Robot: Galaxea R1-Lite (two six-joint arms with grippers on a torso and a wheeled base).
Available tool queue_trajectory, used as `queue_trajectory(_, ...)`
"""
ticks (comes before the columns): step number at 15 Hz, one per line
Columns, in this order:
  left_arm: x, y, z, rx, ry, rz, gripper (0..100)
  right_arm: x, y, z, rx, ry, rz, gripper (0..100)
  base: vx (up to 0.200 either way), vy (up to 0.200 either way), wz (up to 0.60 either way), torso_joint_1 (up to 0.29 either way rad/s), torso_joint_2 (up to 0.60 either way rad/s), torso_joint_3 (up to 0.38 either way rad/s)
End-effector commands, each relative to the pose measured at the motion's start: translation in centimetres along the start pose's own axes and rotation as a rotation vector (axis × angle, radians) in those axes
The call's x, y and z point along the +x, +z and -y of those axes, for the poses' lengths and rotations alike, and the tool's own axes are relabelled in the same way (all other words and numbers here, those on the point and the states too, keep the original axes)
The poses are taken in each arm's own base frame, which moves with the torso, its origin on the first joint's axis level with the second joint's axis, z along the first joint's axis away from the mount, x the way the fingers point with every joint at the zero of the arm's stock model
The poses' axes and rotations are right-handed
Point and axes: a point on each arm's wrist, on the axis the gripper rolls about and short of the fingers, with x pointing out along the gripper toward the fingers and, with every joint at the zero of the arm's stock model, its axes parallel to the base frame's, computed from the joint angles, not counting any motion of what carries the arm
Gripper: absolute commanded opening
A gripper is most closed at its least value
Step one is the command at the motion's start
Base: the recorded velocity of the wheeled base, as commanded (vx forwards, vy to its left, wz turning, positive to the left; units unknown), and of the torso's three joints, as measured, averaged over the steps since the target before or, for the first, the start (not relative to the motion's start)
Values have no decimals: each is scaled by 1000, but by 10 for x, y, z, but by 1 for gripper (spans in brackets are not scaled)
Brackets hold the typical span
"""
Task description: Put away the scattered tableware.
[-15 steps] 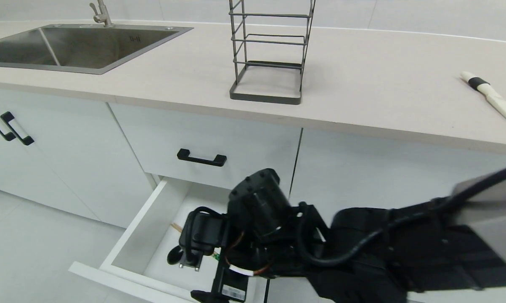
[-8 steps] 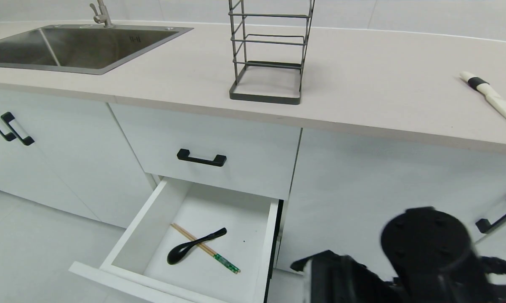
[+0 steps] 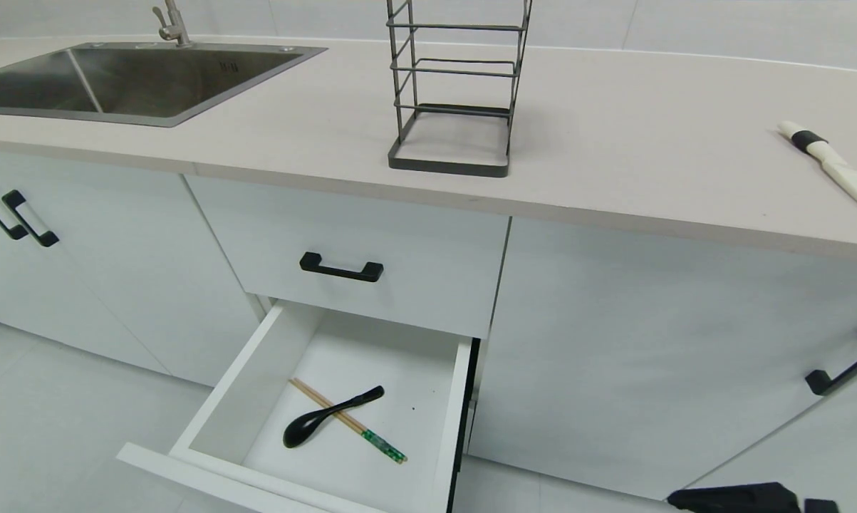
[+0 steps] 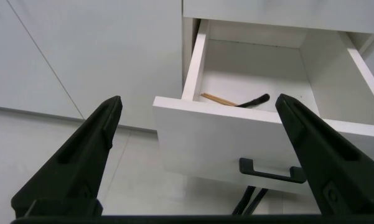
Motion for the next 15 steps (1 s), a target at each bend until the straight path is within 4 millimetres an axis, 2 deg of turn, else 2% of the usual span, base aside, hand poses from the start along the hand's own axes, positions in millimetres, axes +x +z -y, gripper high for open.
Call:
queue_trajectory(1, 0, 0, 0, 0, 1, -1, 100, -46, -23, -13, 100, -57, 225, 100, 0, 0, 0, 0, 0, 0)
queue_trajectory(4, 0, 0, 0, 0, -1, -1, 100, -71, -36, -20, 151, -166, 383, 100, 0, 0, 0, 0, 0, 0)
queue_trajectory(7, 0, 0, 0, 0, 1, -1, 100, -83, -41, -25, 149, -295, 450, 100, 0, 0, 0, 0, 0, 0)
queue_trajectory(8, 0, 0, 0, 0, -1, -1, 100, -86, -44, -27, 162, -419, 468, 100, 0, 0, 0, 0, 0, 0)
queue_trajectory(9, 0, 0, 0, 0, 1, -1, 100, -87, -44, -28, 168, -461, 470, 100, 0, 0, 0, 0, 0, 0)
queue_trajectory(10, 0, 0, 0, 0, 1, 1, 100, -89, -45, -29, 193, -611, 468, 100, 0, 0, 0, 0, 0, 0)
queue_trajectory(15, 0, 0, 0, 0, 1, -1, 100, -91, -56, -50, 145, -831, 554, 100, 0, 0, 0, 0, 0, 0)
